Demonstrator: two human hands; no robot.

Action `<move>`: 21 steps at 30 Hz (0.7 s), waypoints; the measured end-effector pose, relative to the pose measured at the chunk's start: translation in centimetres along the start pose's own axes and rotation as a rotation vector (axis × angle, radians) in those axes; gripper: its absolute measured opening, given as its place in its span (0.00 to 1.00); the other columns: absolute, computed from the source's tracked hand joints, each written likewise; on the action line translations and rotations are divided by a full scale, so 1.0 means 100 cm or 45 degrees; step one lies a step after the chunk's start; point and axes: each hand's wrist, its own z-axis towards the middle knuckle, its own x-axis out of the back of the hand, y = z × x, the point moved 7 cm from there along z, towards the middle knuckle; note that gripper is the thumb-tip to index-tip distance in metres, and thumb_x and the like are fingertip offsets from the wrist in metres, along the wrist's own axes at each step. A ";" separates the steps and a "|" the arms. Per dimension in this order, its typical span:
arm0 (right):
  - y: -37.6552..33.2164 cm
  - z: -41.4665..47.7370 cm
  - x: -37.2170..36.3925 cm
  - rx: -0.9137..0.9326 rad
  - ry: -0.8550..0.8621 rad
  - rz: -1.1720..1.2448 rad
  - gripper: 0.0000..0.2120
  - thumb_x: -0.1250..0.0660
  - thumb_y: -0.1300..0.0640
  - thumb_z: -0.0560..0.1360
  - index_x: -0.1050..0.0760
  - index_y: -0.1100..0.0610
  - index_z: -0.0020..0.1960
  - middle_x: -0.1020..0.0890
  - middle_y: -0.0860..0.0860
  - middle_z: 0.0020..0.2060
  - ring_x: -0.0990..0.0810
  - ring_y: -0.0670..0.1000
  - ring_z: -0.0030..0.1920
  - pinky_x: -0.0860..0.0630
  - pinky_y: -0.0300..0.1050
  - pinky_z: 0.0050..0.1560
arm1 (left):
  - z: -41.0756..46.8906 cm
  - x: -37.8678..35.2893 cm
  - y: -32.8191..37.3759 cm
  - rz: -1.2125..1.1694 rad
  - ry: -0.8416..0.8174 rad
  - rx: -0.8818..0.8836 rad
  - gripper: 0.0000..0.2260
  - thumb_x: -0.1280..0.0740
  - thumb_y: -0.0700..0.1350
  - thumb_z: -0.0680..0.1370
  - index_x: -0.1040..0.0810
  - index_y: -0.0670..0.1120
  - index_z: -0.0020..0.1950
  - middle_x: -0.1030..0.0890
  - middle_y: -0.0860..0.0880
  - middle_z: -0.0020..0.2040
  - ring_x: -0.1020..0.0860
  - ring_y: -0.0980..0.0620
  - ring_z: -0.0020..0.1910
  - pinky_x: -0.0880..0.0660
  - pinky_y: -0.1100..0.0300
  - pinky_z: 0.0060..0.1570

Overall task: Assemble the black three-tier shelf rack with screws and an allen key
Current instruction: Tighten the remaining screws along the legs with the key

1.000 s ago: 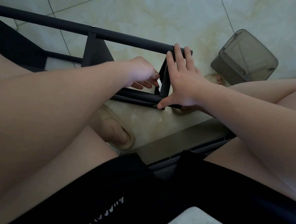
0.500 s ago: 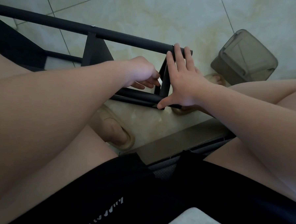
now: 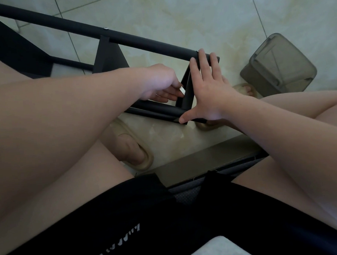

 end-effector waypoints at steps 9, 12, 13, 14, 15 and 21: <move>0.003 0.002 -0.003 -0.002 0.009 -0.011 0.73 0.25 0.26 0.60 0.69 0.58 0.81 0.71 0.55 0.79 0.71 0.62 0.79 0.50 0.69 0.78 | -0.003 -0.001 0.000 0.080 -0.047 0.020 0.07 0.40 0.42 0.83 0.23 0.45 0.51 0.14 0.53 0.38 0.17 0.55 0.45 0.24 0.59 0.45; 0.005 0.004 -0.005 -0.003 0.022 -0.046 0.74 0.27 0.24 0.59 0.70 0.58 0.81 0.72 0.55 0.79 0.71 0.62 0.79 0.56 0.69 0.77 | -0.003 -0.002 0.000 0.099 -0.067 0.020 0.08 0.40 0.42 0.83 0.23 0.45 0.51 0.14 0.53 0.38 0.18 0.55 0.46 0.24 0.59 0.47; 0.006 0.005 -0.006 0.002 0.029 -0.063 0.74 0.28 0.23 0.59 0.70 0.58 0.80 0.72 0.55 0.79 0.71 0.62 0.79 0.58 0.69 0.77 | -0.004 -0.001 0.000 0.102 -0.066 0.018 0.07 0.40 0.42 0.83 0.23 0.45 0.51 0.14 0.54 0.37 0.18 0.55 0.46 0.24 0.59 0.47; 0.007 0.006 -0.006 0.009 0.036 -0.079 0.74 0.29 0.22 0.59 0.71 0.58 0.80 0.71 0.56 0.79 0.71 0.62 0.79 0.59 0.69 0.77 | -0.004 -0.001 0.000 0.105 -0.062 0.016 0.07 0.40 0.42 0.83 0.23 0.45 0.51 0.14 0.54 0.37 0.18 0.55 0.46 0.24 0.59 0.47; 0.008 0.007 -0.007 0.016 0.045 -0.093 0.74 0.30 0.21 0.59 0.70 0.58 0.80 0.71 0.56 0.79 0.71 0.62 0.79 0.60 0.69 0.77 | -0.004 0.000 0.000 0.110 -0.055 0.013 0.07 0.40 0.42 0.83 0.23 0.45 0.51 0.14 0.54 0.37 0.18 0.55 0.46 0.24 0.59 0.46; 0.011 0.007 -0.010 0.066 0.072 -0.115 0.73 0.36 0.17 0.58 0.72 0.57 0.80 0.71 0.57 0.79 0.71 0.62 0.79 0.63 0.70 0.76 | -0.005 0.004 0.002 0.171 -0.005 -0.010 0.06 0.38 0.41 0.83 0.21 0.45 0.52 0.15 0.52 0.44 0.18 0.55 0.46 0.24 0.58 0.48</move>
